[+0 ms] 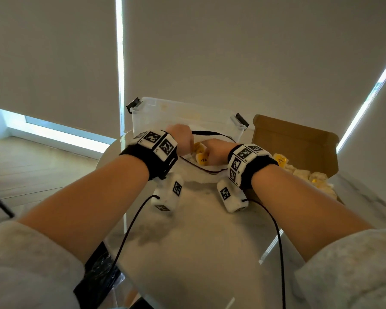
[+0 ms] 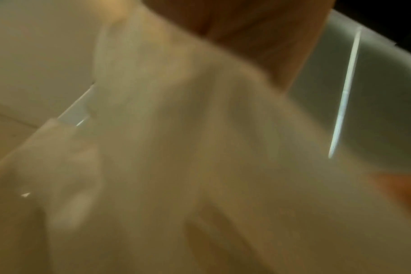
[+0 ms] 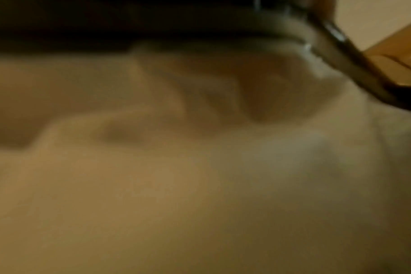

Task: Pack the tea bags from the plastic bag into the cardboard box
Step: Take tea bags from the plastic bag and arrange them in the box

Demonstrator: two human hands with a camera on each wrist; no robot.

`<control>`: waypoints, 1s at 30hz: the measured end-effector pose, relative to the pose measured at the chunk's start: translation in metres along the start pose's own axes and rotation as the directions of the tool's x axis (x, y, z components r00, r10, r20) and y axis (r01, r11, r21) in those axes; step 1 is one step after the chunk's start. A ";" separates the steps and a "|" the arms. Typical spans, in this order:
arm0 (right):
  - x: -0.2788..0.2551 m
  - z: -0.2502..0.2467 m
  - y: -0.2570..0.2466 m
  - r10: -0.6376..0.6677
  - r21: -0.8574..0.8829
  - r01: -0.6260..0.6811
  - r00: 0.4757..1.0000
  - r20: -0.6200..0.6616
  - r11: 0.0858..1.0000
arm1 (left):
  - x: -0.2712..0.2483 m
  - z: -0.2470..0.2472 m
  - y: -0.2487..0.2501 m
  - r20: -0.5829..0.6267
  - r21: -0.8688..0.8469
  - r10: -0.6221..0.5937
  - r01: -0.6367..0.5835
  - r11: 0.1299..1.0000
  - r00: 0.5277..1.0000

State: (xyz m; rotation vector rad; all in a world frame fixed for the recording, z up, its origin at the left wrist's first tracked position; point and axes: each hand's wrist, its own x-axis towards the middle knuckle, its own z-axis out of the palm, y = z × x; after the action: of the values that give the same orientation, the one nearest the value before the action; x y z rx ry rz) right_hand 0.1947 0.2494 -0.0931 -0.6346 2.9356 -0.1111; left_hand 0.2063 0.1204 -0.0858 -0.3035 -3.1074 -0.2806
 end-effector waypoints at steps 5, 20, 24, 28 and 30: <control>-0.004 0.003 0.007 0.026 0.148 -0.026 1.000 0.000 0.989 | 0.016 0.010 0.000 0.065 0.001 -0.078 0.078 0.997 0.995; -0.003 0.013 0.020 0.060 0.194 -0.053 0.998 -0.029 0.979 | 0.017 0.030 -0.016 -0.005 -0.224 -0.048 0.046 0.974 0.999; -0.001 0.015 0.018 0.024 0.162 -0.022 1.000 -0.013 0.986 | 0.016 0.035 -0.013 -0.074 -0.297 -0.079 0.053 0.953 0.994; 0.000 0.017 0.028 0.083 0.238 -0.068 0.995 -0.056 0.969 | 0.016 0.033 -0.011 -0.095 -0.238 0.005 -0.028 0.971 0.995; -0.002 0.016 0.032 0.117 0.226 -0.093 0.989 -0.094 0.970 | 0.015 0.029 -0.010 -0.112 -0.190 0.057 -0.078 0.979 0.992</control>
State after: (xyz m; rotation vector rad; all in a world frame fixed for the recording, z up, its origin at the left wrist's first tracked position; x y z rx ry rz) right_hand 0.1857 0.2787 -0.1121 -0.4524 2.9897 -0.4678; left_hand 0.1898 0.1189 -0.1155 -0.3823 -2.9616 -0.5808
